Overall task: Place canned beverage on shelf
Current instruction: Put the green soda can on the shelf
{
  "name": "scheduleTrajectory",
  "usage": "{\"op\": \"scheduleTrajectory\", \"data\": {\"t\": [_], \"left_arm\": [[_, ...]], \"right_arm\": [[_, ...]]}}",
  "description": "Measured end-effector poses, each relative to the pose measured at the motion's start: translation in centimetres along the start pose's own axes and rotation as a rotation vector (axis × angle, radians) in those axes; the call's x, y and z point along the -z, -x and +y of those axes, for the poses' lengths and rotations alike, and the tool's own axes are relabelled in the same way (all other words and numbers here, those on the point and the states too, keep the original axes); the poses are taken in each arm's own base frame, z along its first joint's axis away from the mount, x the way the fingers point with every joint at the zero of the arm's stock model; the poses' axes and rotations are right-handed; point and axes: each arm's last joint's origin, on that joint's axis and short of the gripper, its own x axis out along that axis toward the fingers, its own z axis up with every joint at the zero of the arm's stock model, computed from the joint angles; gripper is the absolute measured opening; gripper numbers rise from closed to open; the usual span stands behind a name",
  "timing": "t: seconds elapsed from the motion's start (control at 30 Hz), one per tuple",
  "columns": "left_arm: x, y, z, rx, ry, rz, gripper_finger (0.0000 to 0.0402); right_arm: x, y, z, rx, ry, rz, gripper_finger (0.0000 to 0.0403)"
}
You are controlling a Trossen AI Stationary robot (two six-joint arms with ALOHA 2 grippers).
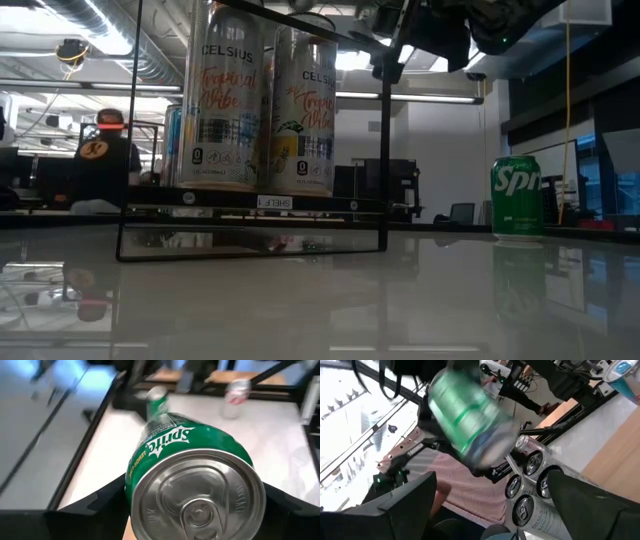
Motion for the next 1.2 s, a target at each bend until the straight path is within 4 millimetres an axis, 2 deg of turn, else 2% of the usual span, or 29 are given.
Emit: {"op": "scheduleTrajectory", "data": {"t": [0.23,0.43,0.6,0.73,1.2], "left_arm": [[0.9,2.4,1.4,-0.073,0.242,0.178,0.0288],[2.7,2.9,2.1,-0.143,0.430,0.364,0.0289],[3.5,3.0,2.1,-0.163,0.514,0.452,0.0290],[4.1,2.3,1.9,-0.157,0.558,0.504,0.0291],[8.3,-2.4,1.2,-0.219,0.629,0.695,0.0291]], "right_arm": [[0.2,0.0,-0.4,0.028,0.031,0.003,0.0374],[0.5,0.0,-1.0,0.088,0.035,-0.006,0.0374],[0.7,0.1,-1.4,0.122,0.028,-0.001,0.0374],[0.9,0.1,-1.6,0.131,0.009,0.007,0.0374],[0.8,0.1,-1.6,0.145,0.014,-0.011,0.0374]]}}
